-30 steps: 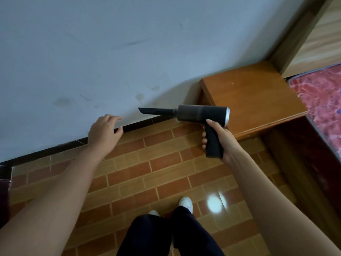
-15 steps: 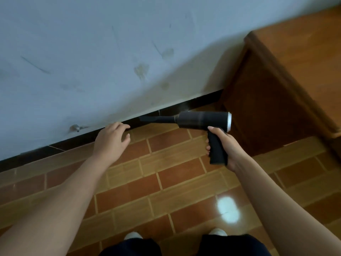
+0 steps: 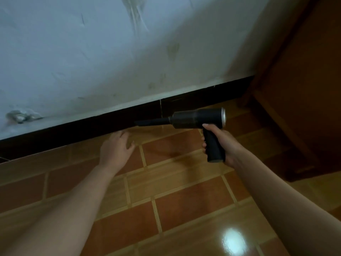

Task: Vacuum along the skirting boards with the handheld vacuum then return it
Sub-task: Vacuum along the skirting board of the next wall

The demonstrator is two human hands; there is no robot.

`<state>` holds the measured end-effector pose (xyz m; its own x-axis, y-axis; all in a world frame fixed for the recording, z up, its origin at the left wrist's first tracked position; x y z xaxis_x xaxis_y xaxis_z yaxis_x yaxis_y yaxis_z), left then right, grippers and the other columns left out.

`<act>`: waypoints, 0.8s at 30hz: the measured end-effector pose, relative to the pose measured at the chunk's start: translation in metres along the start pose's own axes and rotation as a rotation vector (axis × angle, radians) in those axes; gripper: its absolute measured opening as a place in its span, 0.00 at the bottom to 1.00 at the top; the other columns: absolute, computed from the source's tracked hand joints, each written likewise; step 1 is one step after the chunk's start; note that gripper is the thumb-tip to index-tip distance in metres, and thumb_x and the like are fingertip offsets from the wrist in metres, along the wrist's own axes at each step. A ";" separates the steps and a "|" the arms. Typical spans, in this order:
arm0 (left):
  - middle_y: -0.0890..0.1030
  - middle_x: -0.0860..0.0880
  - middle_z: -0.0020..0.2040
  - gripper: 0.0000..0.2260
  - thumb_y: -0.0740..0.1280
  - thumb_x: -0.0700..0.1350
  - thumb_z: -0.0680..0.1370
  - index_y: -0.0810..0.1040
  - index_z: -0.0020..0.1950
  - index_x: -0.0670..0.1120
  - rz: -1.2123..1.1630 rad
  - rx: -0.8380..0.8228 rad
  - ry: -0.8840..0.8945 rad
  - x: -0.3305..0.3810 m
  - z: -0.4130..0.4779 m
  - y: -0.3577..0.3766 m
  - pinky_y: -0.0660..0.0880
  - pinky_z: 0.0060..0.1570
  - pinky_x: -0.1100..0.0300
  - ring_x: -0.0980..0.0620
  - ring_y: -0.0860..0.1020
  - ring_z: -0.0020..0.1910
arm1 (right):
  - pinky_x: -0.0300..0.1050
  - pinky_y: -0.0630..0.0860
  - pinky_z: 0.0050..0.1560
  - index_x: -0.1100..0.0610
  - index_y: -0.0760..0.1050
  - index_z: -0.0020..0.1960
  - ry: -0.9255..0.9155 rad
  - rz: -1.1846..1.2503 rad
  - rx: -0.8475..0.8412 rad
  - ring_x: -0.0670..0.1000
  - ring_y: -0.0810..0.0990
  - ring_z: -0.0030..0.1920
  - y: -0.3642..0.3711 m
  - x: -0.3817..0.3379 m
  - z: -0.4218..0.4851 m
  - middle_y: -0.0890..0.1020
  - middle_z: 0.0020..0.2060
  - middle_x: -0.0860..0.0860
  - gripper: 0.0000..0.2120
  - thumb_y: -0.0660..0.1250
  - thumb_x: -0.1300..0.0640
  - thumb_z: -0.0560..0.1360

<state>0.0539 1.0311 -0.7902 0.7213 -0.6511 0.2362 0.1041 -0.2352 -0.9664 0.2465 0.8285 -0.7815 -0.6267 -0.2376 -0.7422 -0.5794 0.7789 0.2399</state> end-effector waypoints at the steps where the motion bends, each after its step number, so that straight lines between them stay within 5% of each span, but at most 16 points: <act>1: 0.74 0.41 0.65 0.18 0.62 0.47 0.79 0.72 0.67 0.41 0.004 0.001 -0.010 -0.001 0.001 0.010 0.70 0.58 0.50 0.43 0.71 0.65 | 0.41 0.75 0.28 0.62 0.73 0.52 -0.011 -0.007 -0.002 0.48 0.77 0.26 0.000 0.004 0.006 0.78 0.30 0.52 0.15 0.69 0.52 0.73; 11: 0.68 0.47 0.71 0.21 0.60 0.50 0.80 0.66 0.72 0.46 0.077 -0.178 -0.017 -0.005 -0.006 0.074 0.69 0.60 0.55 0.47 0.68 0.68 | 0.46 0.77 0.36 0.59 0.75 0.53 0.036 -0.069 -0.102 0.51 0.79 0.34 0.002 0.045 0.039 0.81 0.34 0.53 0.14 0.71 0.55 0.72; 24: 0.59 0.45 0.76 0.27 0.57 0.54 0.81 0.53 0.77 0.49 0.256 -0.382 0.015 -0.008 -0.005 0.108 0.59 0.70 0.53 0.46 0.57 0.75 | 0.42 0.76 0.30 0.59 0.75 0.51 -0.030 -0.048 0.007 0.49 0.77 0.30 0.020 0.047 0.054 0.79 0.35 0.54 0.11 0.70 0.54 0.72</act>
<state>0.0562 1.0074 -0.8956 0.6807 -0.7325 -0.0016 -0.3382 -0.3123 -0.8877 0.2338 0.8642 -0.8454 -0.5825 -0.2576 -0.7709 -0.6049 0.7709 0.1994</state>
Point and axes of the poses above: each hand's wrist, its own z-axis towards the middle knuckle, its own y-axis out of the palm, x = y × z, the point moved 4 cm from there along z, towards the middle knuckle
